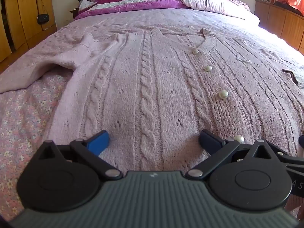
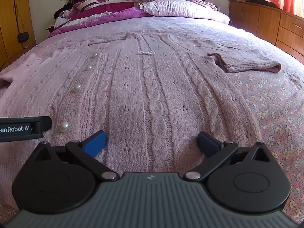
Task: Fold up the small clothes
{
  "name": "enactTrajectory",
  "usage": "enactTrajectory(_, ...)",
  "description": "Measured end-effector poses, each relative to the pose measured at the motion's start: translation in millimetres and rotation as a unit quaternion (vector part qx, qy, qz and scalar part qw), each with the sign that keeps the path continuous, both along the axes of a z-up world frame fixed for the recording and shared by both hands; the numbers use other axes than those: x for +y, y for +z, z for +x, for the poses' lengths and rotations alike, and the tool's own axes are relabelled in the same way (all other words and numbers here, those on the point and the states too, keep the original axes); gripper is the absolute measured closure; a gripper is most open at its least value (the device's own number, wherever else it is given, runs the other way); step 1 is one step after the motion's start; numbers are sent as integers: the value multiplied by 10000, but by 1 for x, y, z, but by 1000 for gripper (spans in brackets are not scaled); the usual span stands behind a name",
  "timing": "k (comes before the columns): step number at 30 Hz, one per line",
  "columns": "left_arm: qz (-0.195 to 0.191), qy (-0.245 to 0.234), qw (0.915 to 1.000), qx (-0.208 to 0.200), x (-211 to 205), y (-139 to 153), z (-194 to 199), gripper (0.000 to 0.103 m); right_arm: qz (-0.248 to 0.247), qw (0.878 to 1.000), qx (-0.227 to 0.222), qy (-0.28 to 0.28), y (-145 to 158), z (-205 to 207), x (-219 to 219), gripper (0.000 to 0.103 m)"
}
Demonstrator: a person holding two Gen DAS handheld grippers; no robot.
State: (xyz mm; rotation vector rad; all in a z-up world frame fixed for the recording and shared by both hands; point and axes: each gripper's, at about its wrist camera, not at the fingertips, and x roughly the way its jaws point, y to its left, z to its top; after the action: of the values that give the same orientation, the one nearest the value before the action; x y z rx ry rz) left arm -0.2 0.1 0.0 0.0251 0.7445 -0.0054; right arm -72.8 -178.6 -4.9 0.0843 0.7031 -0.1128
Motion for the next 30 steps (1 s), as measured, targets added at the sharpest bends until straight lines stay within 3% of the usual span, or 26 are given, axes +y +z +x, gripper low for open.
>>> enactTrajectory(30, -31, -9, 9999, 96, 0, -3, 5, 0, -31, 10000, -31, 1, 0, -1, 1, 0)
